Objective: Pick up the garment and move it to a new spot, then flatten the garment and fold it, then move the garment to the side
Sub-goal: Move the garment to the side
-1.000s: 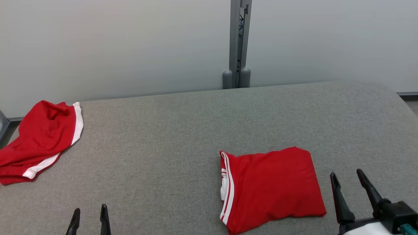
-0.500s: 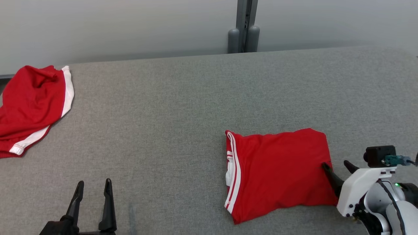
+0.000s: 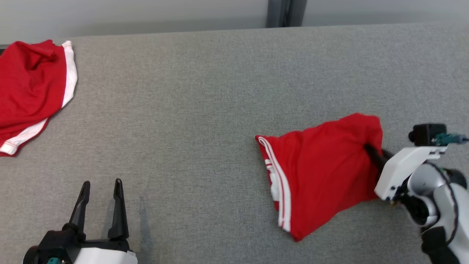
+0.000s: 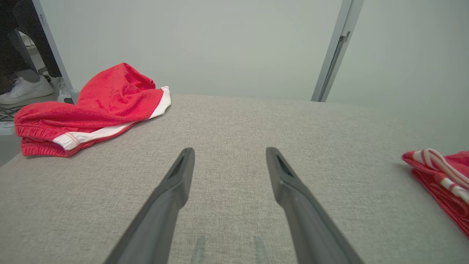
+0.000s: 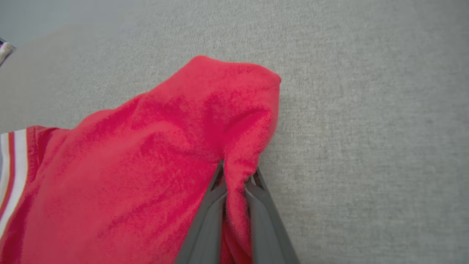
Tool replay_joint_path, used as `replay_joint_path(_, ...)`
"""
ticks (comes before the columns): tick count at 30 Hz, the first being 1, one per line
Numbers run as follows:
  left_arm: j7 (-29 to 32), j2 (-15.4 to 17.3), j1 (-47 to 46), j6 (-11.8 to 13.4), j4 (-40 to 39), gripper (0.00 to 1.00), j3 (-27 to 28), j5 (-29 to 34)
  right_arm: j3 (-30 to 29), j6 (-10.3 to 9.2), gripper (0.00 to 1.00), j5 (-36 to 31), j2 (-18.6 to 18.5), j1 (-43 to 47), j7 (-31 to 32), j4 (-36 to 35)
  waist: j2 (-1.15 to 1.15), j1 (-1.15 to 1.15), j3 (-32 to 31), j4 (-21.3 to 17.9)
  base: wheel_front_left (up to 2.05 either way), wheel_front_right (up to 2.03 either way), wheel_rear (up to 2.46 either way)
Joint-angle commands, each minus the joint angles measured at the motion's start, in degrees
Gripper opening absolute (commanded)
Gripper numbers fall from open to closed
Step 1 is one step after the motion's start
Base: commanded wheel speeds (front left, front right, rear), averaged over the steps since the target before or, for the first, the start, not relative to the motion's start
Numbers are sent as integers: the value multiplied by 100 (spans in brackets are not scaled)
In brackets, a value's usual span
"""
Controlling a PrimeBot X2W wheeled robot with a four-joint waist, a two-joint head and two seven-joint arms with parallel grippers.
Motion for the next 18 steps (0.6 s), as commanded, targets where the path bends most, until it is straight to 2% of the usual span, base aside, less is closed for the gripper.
replay_joint_path(1, -8, 15, -175, -49, -71, 100, 14, 28, -106, -2, 0, -22, -218, -203, -93, -65, 0, 0, 210, -160, 0, 0, 0)
replay_joint_path(5, -7, 15, -426, -159, -193, 100, 47, 155, -408, -1, 0, -364, -671, -719, -64, -62, 0, 0, 693, -369, 0, 0, 0)
replay_joint_path(9, -8, 53, -679, -314, -234, 100, 37, 325, -964, -1, 0, -880, -1161, -1295, -9, 158, 0, 0, 1112, -489, 0, 0, 0)
replay_joint_path(15, -8, 51, -944, -428, -264, 100, 42, 412, -1707, -1, 0, -1852, -1624, -1903, 281, 703, 0, 0, 1471, -373, 0, 0, 0)
replay_joint_path(18, -9, 47, -951, -449, -272, 100, 83, 427, -1960, -1, 0, -2355, -1795, -2097, 149, 844, 0, 0, 1519, -288, 0, 0, 0)
